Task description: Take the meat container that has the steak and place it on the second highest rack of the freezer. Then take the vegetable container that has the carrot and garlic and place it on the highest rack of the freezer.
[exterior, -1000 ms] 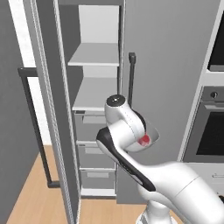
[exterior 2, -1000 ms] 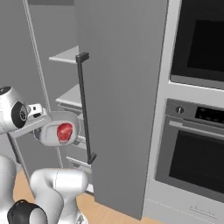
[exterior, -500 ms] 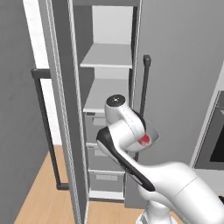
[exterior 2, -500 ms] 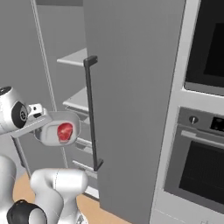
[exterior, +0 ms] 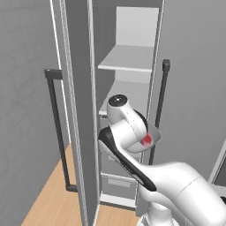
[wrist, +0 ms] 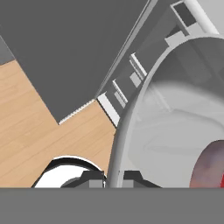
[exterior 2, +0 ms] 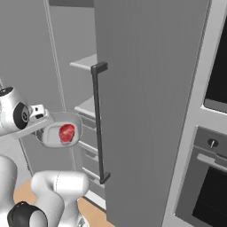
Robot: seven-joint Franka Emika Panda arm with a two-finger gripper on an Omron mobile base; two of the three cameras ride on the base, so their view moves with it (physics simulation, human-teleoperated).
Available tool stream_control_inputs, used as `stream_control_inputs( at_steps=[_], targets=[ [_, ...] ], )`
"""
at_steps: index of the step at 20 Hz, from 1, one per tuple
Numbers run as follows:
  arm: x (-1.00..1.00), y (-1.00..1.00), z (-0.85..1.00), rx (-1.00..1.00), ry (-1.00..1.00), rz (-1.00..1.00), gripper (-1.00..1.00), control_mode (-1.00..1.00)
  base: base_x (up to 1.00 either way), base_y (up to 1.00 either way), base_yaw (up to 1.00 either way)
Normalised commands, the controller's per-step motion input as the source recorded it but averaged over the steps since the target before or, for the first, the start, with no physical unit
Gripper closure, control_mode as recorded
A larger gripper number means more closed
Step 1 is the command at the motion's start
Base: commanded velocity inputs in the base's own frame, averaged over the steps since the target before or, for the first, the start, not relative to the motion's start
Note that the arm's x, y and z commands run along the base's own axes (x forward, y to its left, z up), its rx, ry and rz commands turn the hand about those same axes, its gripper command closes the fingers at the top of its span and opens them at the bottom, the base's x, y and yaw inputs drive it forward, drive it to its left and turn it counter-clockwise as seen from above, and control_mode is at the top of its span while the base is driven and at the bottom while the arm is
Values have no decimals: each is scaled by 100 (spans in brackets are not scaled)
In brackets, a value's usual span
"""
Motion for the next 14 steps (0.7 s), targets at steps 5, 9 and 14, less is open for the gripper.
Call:
stream_control_inputs(
  at_steps=[5,9,14],
  targets=[
    [0,0,0,0,0,0,100,100,43,-5,22],
    [0,0,0,0,0,0,100,100,53,-2,17],
    [0,0,0,0,0,0,100,100,28,-14,11]
  ],
)
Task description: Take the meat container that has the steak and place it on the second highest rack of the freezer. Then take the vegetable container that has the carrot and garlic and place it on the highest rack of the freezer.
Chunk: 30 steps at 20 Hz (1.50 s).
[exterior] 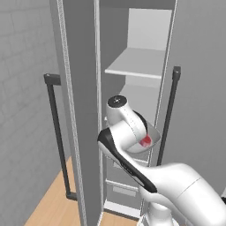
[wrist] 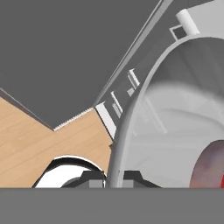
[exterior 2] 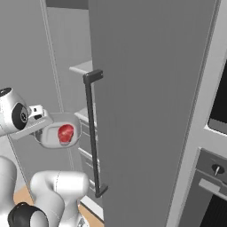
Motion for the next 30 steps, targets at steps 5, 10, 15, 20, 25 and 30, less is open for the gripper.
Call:
stream_control_inputs(
  at_steps=[5,10,15,20,25,30],
  targets=[
    [0,0,0,0,0,0,100,100,35,-10,10],
    [0,0,0,0,0,0,100,100,31,-9,9],
    [0,0,0,0,0,0,100,100,34,-3,9],
    [0,0,0,0,0,0,100,100,14,-4,6],
    [50,-23,0,2,0,12,100,-100,0,0,0],
    [62,-22,0,0,1,9,100,-100,0,0,0]
  ],
)
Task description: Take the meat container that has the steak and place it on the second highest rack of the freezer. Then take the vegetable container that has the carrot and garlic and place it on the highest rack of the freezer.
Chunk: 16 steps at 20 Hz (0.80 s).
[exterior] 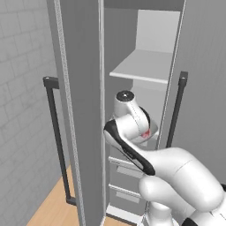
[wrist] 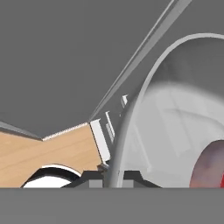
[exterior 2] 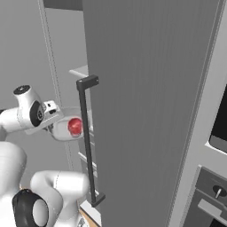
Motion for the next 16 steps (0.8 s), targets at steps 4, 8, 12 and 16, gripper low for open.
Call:
stream_control_inputs(
  at_steps=[4,8,12,16],
  targets=[
    [71,-28,-5,0,2,3,100,-100,0,0,0],
    [62,-34,-17,0,1,1,100,-100,0,0,0],
    [47,-36,-13,0,2,0,100,-100,0,0,0],
    [47,-22,-11,0,2,0,100,-100,0,0,0]
  ],
)
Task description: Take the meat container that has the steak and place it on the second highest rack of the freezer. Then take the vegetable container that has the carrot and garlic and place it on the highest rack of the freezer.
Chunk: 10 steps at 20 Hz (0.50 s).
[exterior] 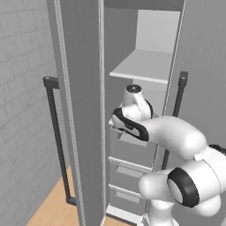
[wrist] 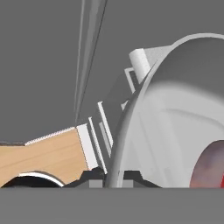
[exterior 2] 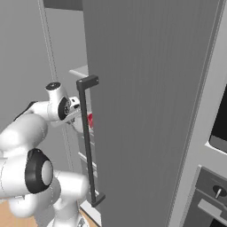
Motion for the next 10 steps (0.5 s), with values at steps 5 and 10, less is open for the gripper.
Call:
stream_control_inputs(
  at_steps=[5,10],
  targets=[
    [40,-25,-17,0,0,2,100,-100,0,0,0],
    [35,-24,-24,0,0,3,100,-100,0,0,0]
  ],
)
